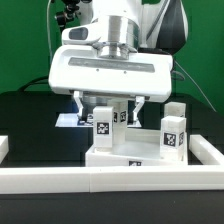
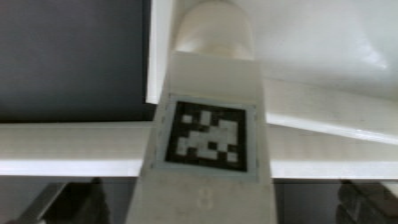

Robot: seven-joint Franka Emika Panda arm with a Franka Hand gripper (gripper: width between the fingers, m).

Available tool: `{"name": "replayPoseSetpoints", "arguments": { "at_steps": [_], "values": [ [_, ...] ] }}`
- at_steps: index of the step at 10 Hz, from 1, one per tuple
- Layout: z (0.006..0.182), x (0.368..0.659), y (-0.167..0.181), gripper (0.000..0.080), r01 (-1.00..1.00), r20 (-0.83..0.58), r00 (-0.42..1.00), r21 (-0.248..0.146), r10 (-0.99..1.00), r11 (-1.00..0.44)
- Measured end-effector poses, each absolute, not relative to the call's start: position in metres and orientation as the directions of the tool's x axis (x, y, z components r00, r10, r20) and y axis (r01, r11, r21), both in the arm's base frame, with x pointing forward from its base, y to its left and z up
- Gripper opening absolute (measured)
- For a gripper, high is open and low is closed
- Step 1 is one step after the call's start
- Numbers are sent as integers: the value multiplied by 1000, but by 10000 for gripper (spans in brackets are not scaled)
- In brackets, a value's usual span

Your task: Assemble square table

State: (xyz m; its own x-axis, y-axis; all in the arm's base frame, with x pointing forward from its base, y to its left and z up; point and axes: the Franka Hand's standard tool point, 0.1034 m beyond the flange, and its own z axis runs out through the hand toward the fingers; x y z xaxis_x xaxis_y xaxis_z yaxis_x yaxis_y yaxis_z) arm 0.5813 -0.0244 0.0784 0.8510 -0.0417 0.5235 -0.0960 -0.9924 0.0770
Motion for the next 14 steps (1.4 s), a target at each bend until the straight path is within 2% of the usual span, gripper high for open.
{"name": "replayPoseSetpoints", "arguments": {
  "at_steps": [3, 6, 7, 10, 13, 14],
  "values": [
    [92, 584, -30, 649, -103, 527, 848, 70, -51, -992],
    [94, 584, -32, 649, -105, 497, 865, 54, -65, -993],
    [90, 583, -31, 649, -104, 469, 880, 46, -70, -994],
    [84, 584, -25, 649, -97, 257, 961, -30, -101, -995],
    [82, 579, -22, 649, -92, 60, 993, -80, -97, -993],
    [84, 584, -24, 649, -91, 50, 994, -81, -95, -993]
  ]
}}
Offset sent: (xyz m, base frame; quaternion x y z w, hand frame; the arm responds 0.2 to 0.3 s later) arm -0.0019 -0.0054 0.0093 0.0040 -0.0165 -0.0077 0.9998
